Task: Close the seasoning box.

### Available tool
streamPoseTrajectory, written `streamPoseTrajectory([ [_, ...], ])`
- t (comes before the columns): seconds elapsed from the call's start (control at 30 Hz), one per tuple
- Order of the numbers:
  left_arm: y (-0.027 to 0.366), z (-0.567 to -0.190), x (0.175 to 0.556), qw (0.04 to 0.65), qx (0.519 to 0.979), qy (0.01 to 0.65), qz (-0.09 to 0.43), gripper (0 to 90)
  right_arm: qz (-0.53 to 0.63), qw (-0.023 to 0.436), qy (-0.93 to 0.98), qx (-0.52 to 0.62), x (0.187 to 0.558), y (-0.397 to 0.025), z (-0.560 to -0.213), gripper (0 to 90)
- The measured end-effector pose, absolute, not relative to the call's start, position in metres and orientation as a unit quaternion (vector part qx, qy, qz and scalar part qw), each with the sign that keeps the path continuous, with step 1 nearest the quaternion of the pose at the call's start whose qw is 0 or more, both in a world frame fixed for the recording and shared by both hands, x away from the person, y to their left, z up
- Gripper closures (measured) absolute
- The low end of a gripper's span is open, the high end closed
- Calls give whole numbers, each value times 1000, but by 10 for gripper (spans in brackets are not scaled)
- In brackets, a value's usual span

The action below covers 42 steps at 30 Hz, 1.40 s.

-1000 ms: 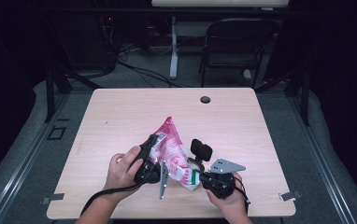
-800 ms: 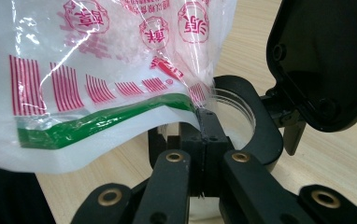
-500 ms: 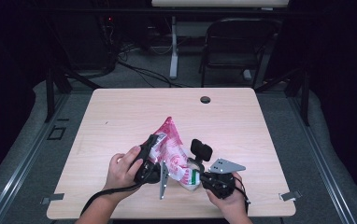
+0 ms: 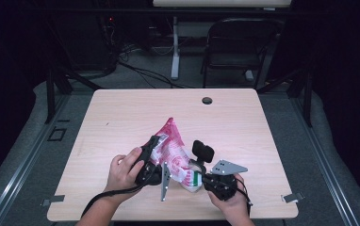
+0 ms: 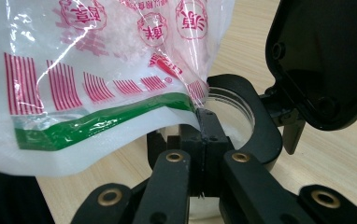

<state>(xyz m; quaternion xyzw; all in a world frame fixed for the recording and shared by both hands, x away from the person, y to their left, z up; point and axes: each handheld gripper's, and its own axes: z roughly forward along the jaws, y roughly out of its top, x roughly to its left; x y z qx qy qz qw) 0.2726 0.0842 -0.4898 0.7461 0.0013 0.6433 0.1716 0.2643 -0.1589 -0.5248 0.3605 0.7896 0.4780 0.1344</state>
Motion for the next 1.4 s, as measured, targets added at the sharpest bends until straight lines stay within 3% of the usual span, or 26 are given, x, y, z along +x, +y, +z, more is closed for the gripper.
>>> streamPoseTrajectory([
  [1.4,82,-489,272,178,744,0,643,611,477,135,789,363,262,-159,-526,900],
])
